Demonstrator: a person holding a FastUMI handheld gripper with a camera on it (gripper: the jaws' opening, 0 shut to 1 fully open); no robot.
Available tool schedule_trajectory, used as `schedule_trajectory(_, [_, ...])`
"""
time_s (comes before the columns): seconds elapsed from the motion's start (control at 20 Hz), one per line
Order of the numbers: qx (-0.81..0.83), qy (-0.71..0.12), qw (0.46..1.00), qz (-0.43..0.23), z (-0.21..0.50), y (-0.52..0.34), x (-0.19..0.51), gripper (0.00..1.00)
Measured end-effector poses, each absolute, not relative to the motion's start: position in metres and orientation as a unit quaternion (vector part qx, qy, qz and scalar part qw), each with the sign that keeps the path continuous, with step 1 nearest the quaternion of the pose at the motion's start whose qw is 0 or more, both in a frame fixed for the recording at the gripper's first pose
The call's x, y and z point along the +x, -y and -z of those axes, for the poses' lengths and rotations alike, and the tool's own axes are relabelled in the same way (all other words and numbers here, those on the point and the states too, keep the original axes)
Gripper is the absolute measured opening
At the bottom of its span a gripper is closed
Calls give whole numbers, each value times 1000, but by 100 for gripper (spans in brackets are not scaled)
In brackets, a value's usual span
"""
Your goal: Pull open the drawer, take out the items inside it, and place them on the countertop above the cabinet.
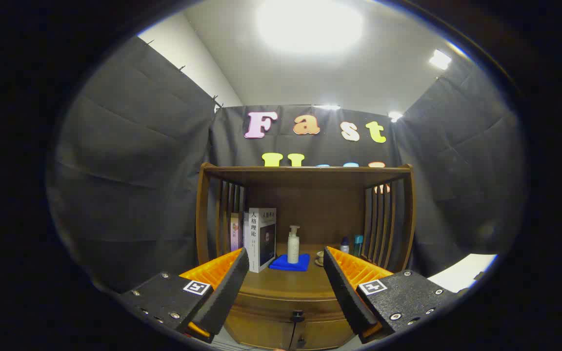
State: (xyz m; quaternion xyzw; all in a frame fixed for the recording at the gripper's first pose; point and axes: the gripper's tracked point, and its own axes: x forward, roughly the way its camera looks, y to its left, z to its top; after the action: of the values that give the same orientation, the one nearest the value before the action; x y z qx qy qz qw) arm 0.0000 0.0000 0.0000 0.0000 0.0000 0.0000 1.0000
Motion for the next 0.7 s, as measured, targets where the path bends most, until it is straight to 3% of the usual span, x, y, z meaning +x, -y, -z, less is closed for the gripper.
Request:
schedule_trajectory(0.15, [24, 14, 999, -25, -7, -8, -1, 95])
schedule_trajectory(0.7, [22, 14, 1000, -10, -4, 8, -4, 95])
